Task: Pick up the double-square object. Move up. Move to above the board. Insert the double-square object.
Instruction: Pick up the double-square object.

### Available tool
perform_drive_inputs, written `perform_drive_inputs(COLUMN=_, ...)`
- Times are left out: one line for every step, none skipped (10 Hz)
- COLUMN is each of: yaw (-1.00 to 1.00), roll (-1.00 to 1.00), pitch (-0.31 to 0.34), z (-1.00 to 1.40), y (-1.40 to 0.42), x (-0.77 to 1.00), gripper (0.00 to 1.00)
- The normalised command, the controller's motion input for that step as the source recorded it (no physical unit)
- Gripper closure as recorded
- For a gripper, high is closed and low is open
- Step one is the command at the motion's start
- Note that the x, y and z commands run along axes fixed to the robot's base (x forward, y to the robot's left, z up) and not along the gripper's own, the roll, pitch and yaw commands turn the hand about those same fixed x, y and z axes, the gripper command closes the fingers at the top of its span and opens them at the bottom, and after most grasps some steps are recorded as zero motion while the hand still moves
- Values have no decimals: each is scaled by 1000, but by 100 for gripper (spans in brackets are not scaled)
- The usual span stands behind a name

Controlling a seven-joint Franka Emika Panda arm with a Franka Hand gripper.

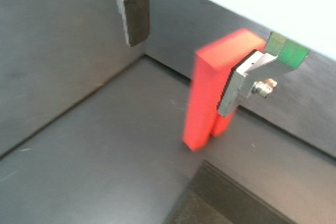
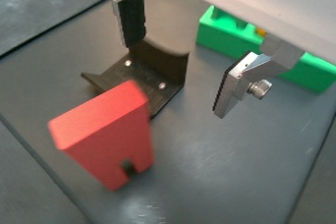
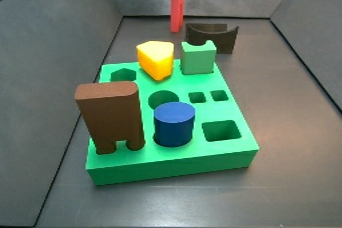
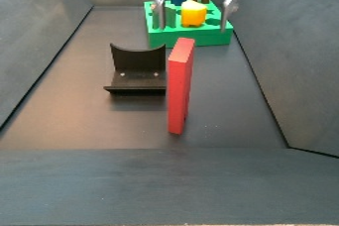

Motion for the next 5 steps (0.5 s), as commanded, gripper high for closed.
perform_drive_inputs(yaw=-569, roll=0, pitch=44, z=-511, y=449, x=83, gripper=0)
perform_drive_inputs(yaw=-486, roll=-14, pitch=0, z=-374, y=506, x=9, gripper=0)
perform_drive_inputs(yaw=-360, roll=-124, pitch=0, z=-289, y=534, x=34, gripper=0)
perform_drive_inputs(yaw=-277, roll=-193, pitch=-37, z=-229, y=534, x=0, gripper=0)
perform_drive_inputs(yaw=-223, roll=-249, pitch=-91, z=-203, y=417, x=0, gripper=0)
